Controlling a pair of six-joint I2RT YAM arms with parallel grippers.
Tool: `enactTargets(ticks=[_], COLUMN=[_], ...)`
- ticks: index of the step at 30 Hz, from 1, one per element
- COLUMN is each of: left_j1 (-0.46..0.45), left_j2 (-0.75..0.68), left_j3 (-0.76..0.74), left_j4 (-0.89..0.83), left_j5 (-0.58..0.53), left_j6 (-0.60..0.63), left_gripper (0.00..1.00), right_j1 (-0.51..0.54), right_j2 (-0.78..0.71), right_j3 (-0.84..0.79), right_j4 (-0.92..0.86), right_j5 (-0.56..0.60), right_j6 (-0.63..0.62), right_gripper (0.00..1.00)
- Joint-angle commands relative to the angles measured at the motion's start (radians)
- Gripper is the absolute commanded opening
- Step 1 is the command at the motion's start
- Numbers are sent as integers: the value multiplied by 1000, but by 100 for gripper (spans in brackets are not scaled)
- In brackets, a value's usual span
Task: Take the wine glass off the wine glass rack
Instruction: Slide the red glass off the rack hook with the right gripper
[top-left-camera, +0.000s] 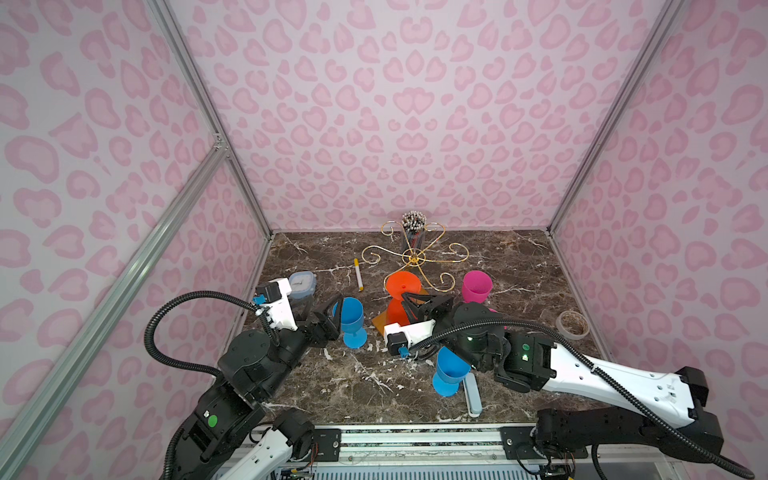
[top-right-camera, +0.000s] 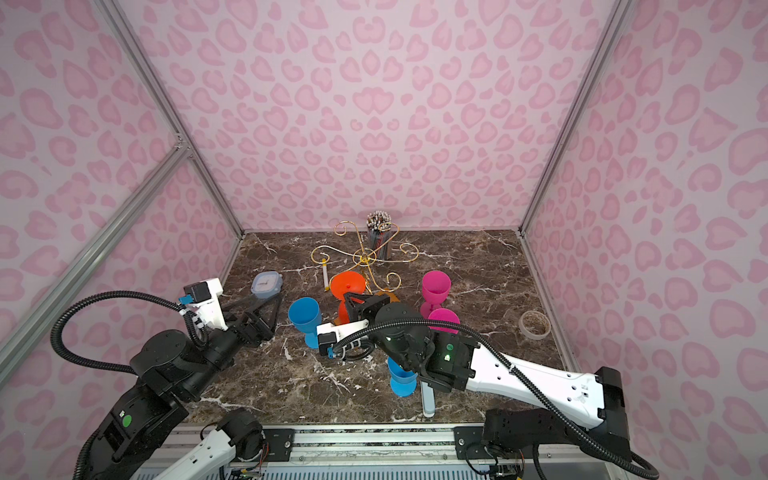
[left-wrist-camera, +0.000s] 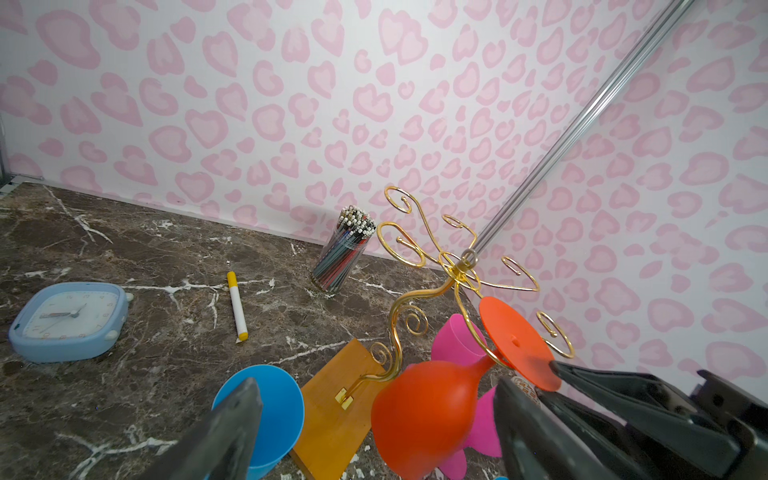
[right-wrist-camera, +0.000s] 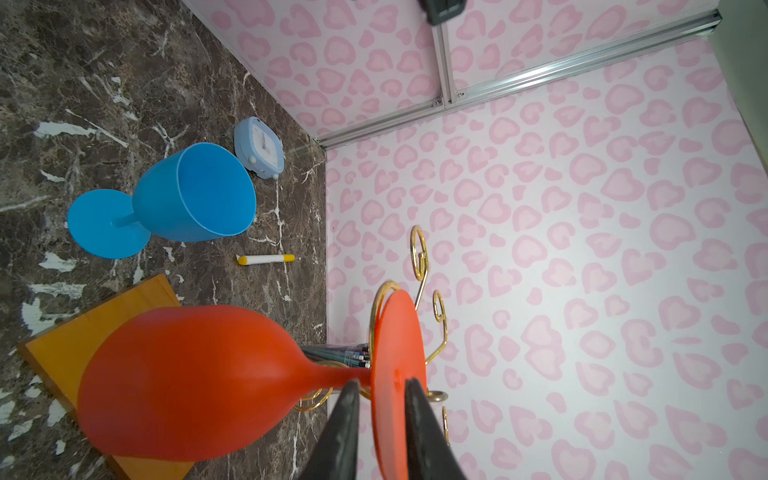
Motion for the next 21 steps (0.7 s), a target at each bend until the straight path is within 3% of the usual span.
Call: enactTargets(ticks=[1, 10, 21], left_j1=[1, 1, 1], left_j2=[-6, -12, -19], left_j3=[-4, -3, -2], left_j4=[10, 8, 5], left_j5=[-7, -8, -8], left_j6=[-6, -8, -10], left_gripper=[89, 89, 89], right_j1=[0, 0, 10], right_j2=[-1, 0, -5], right_j3=[-13, -27, -55], right_j4=[28, 47, 112], right_j5=[19, 38, 48], right_j6=[-3, -3, -11], right_gripper=[15, 2, 0])
